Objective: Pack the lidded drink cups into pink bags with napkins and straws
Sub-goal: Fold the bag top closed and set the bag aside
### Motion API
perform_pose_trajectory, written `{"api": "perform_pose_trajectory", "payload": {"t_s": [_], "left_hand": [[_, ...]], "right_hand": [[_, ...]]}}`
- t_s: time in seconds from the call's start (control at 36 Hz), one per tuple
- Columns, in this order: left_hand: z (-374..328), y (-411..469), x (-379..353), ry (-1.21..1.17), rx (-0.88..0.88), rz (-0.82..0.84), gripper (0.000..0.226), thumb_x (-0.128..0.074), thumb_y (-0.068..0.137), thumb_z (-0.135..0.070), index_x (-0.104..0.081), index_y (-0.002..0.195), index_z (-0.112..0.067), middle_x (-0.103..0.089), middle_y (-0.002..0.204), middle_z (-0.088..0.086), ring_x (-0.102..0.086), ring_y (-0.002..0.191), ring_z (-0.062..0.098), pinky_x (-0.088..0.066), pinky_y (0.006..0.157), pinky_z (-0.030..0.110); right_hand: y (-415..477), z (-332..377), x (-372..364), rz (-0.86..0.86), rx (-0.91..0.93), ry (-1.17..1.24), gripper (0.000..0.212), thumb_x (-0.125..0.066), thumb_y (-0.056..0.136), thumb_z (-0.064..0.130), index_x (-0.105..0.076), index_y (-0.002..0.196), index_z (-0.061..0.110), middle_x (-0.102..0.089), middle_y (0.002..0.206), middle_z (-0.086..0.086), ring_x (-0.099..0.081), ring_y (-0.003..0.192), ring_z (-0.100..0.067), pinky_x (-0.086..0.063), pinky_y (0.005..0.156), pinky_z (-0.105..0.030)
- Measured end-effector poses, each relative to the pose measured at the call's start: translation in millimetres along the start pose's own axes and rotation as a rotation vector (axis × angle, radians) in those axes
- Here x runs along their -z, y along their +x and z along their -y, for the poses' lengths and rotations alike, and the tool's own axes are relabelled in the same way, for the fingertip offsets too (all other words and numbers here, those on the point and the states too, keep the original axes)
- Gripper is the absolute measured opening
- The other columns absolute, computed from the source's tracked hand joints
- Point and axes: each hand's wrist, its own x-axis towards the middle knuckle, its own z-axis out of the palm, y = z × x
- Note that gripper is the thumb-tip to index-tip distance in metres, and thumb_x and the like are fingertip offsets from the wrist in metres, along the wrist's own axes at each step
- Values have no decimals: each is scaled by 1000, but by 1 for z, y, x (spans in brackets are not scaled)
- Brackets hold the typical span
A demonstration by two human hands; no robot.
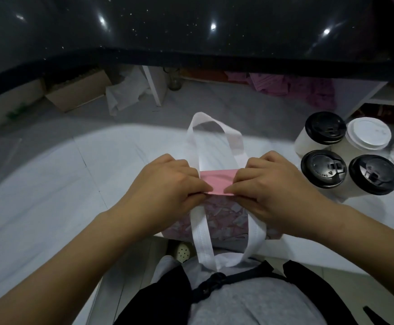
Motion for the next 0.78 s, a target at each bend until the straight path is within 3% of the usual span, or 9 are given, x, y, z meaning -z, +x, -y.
{"api": "perform_pose_trajectory", "payload": {"t_s": [0.11, 0.19, 0.25, 0.33, 0.5, 0.64, 0.78], "left_hand": [[6, -2, 6, -68, 70, -12, 19, -68, 84, -42, -80, 91, -29, -73, 73, -12, -61, 62, 13, -37, 54, 20], [25, -10, 19, -166, 137, 33, 33, -56, 90, -51, -79, 100, -30, -73, 77, -13, -57, 67, 9, -47, 55, 24], [38, -18, 26, -212, 170, 50, 43, -49, 83, -52, -78, 104, -28, -73, 83, -14, -56, 70, 6, -48, 59, 22], [52, -28, 29, -259, 244, 35, 42, -54, 78, -51, -77, 106, -29, -71, 88, -15, -63, 76, 8, -56, 64, 28], [63, -38, 28, -373, 335, 71, 34, -62, 71, -56, -63, 105, -53, -66, 100, -28, -62, 93, 3, -49, 74, 22], [67, -43, 24, -450, 362, 11, 22, -66, 72, -42, -66, 92, -54, -71, 87, -28, -65, 88, -1, -51, 70, 25], [65, -41, 18, -430, 342, -84, 20, -64, 76, -40, -63, 92, -52, -66, 97, -33, -65, 87, -2, -50, 69, 20]], "right_hand": [[-1, -9, 4, -5, -17, 25, 37, -45, 90, 43, -78, 92, 29, -71, 82, 17, -58, 75, -17, -40, 68, -34], [-10, -23, 12, -18, -42, 80, 33, -52, 90, 46, -78, 100, 28, -73, 96, 17, -56, 82, -13, -42, 72, -36], [-21, -33, 18, -73, -43, 158, 32, -58, 90, 43, -77, 104, 22, -70, 105, 10, -55, 86, -15, -42, 78, -35], [-39, -46, 27, -100, -122, 224, 37, -60, 88, 45, -76, 108, 17, -63, 112, 3, -55, 92, -17, -45, 83, -33], [-64, -57, 24, -94, -277, 266, 40, -59, 85, 51, -75, 110, 26, -64, 105, 14, -59, 98, -12, -45, 86, -26], [-64, -58, 18, -182, -332, 312, 36, -57, 83, 46, -79, 98, 21, -67, 91, 16, -59, 86, -8, -43, 77, -17], [-58, -60, 17, -256, -300, 320, 30, -63, 84, 36, -80, 94, 14, -68, 74, 4, -57, 73, -14, -44, 65, -28]]}}
